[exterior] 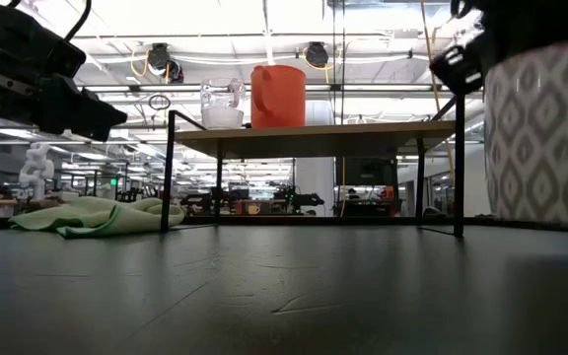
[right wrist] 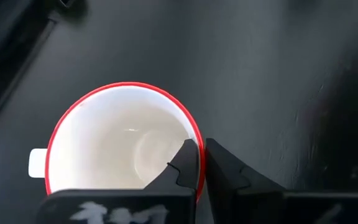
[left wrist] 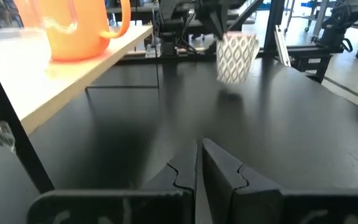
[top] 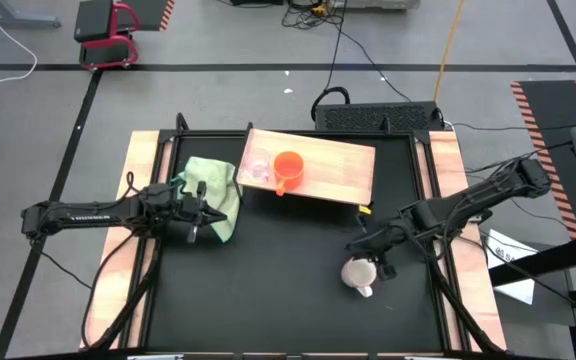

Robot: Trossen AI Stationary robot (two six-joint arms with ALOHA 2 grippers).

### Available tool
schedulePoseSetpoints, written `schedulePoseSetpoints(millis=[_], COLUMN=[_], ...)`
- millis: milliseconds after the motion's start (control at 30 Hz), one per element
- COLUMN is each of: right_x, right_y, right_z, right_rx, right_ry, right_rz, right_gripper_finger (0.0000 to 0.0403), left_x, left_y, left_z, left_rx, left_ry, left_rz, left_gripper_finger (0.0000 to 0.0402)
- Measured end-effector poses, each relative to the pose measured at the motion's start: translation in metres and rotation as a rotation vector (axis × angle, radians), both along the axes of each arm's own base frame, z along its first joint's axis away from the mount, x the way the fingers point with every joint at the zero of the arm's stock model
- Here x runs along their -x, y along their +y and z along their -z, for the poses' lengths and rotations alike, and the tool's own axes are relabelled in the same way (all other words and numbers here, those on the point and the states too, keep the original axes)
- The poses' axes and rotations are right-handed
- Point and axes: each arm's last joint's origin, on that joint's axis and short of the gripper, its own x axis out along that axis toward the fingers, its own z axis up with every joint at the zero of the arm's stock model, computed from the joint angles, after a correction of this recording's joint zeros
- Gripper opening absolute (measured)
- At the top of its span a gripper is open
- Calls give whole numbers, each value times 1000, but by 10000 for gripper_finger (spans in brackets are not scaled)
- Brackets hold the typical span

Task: Stack small to large cups/mugs on shelf
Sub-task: Put the white mug on the shelf

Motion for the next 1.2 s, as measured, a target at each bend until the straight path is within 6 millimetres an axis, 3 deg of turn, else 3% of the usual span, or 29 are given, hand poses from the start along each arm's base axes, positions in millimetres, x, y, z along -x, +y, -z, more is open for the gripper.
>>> schedulePoseSetpoints(millis=[233,400,800,1200], right_x=[19,39,74,82], right_y=[-3,-4,-18,-22], right_z=[-23,-22,19,35], right_rx=[-27,-16,-80,-126], right_ry=[-132,-181,-286,-414], right_rz=[-29,-28,55,68], right_gripper_finger=[3,3,3,3], left_x=[0,0,0,0], left_y=[0,0,0,0], left_z=[0,0,0,0], left_rx=[2,0,-3,-4], left_ry=[5,4,2,2], left_rz=[0,0,1,1], left_gripper_finger=[26,26,26,26])
